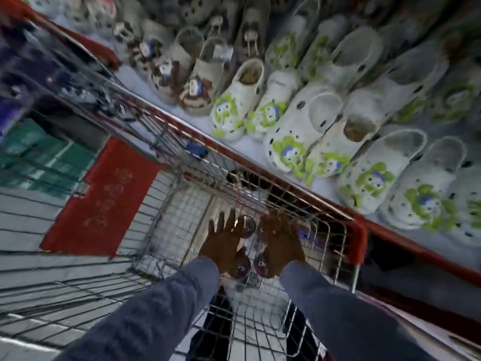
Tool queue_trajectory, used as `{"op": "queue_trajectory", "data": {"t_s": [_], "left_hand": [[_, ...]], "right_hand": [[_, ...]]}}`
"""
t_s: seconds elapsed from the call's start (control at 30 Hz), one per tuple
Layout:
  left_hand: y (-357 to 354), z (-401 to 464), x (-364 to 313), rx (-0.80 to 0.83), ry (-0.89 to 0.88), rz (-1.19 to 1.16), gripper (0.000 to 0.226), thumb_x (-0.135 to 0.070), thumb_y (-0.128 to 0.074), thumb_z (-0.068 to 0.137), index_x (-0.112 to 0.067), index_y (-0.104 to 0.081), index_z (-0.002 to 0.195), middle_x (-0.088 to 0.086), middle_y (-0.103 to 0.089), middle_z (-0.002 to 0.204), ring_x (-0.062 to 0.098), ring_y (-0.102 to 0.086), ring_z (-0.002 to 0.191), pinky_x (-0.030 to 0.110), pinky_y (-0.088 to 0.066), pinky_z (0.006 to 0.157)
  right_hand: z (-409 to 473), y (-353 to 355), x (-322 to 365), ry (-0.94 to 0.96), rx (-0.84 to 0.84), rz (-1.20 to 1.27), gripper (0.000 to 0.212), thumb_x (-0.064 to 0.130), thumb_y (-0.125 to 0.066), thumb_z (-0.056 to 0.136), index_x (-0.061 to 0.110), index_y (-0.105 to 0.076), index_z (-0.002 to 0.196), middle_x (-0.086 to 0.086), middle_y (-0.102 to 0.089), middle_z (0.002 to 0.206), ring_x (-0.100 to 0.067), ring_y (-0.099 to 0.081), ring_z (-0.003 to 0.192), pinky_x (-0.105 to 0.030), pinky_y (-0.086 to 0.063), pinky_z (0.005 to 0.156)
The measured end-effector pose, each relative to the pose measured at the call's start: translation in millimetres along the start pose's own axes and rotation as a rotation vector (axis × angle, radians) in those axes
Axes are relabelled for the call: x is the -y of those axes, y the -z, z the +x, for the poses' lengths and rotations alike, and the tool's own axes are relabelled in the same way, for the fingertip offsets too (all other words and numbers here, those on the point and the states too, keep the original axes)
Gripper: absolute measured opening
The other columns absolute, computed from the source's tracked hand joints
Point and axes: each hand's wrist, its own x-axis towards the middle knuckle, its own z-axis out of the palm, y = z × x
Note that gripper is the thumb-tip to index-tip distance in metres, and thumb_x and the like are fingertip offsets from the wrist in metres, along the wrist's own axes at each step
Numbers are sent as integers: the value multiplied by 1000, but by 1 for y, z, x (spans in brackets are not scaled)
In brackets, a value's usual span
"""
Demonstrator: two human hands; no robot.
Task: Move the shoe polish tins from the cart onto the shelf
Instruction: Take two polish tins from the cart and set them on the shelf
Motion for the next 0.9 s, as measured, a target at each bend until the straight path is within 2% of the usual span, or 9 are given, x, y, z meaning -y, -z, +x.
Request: {"op": "queue_trajectory", "data": {"t_s": [0.1, 0.17, 0.3, 0.4, 0.47, 0.63, 0.73, 0.8, 0.9], "left_hand": [[-21, 35, 10, 33, -10, -47, 80, -34, -52, 97, -18, -1, 156, 13, 11, 166, 41, 7, 152, 58, -6, 124], [-35, 56, 16, 12, -57, -53, 80, -29, -55, 95, -18, -4, 156, 12, 5, 166, 40, 2, 152, 57, -11, 124], [-44, 75, 13, -10, -205, -3, 70, -8, -54, 95, -5, -16, 153, 12, -7, 164, 36, -2, 153, 51, -11, 125], [-38, 80, 7, -76, -193, -6, 53, 7, -50, 82, 1, -47, 135, 25, -46, 144, 46, -38, 135, 52, -36, 108], [-28, 74, 5, -133, -153, -61, 56, 9, -59, 75, -2, -51, 130, 22, -51, 130, 45, -48, 115, 52, -47, 94], [27, 32, 2, -243, -70, -176, 61, -13, -67, 66, -8, -52, 125, 17, -56, 126, 39, -52, 114, 49, -45, 98], [75, -11, 0, -274, -61, -227, 49, -33, -54, 57, -16, -57, 103, 3, -63, 107, 29, -59, 104, 44, -48, 94], [110, -44, -7, -356, -71, -282, 42, -29, -62, 59, -18, -58, 100, -4, -61, 103, 20, -59, 97, 38, -50, 90], [180, -104, -27, -497, -95, -326, 46, -14, -79, 59, -9, -62, 102, 1, -64, 98, 18, -57, 85, 31, -48, 77]], "right_hand": [[20, -29, -7, -21, 142, 33, 90, 23, -69, 81, 11, -17, 154, -17, -13, 162, -45, -12, 148, -59, -13, 121], [32, -48, -12, -63, 174, 86, 72, 12, -55, 92, 12, -18, 153, -18, -15, 163, -43, -12, 149, -56, -20, 120], [43, -49, -8, -90, 186, 92, 45, 10, -65, 84, 5, -55, 127, -26, -54, 132, -48, -51, 121, -50, -51, 94], [47, -37, -5, -94, 179, 55, 57, 3, -62, 87, 5, -41, 140, -27, -39, 145, -48, -41, 131, -50, -55, 89], [44, -24, -4, -94, 192, 66, 67, 0, -69, 79, 5, -40, 138, -24, -36, 145, -47, -41, 131, -50, -57, 85], [18, 55, 5, -68, 134, 186, 65, 11, -72, 76, 5, -44, 134, -18, -45, 137, -44, -43, 127, -47, -53, 92], [-8, 120, 11, -44, 67, 287, 61, 21, -76, 69, 12, -53, 125, -10, -56, 127, -34, -55, 118, -41, -54, 90], [-24, 165, 15, -45, 2, 341, 65, 26, -80, 61, 16, -56, 120, -8, -60, 122, -31, -59, 113, -41, -56, 87], [-52, 248, 21, 3, -101, 396, 67, 30, -83, 58, 15, -58, 119, -8, -60, 118, -30, -59, 111, -43, -53, 89]]}}
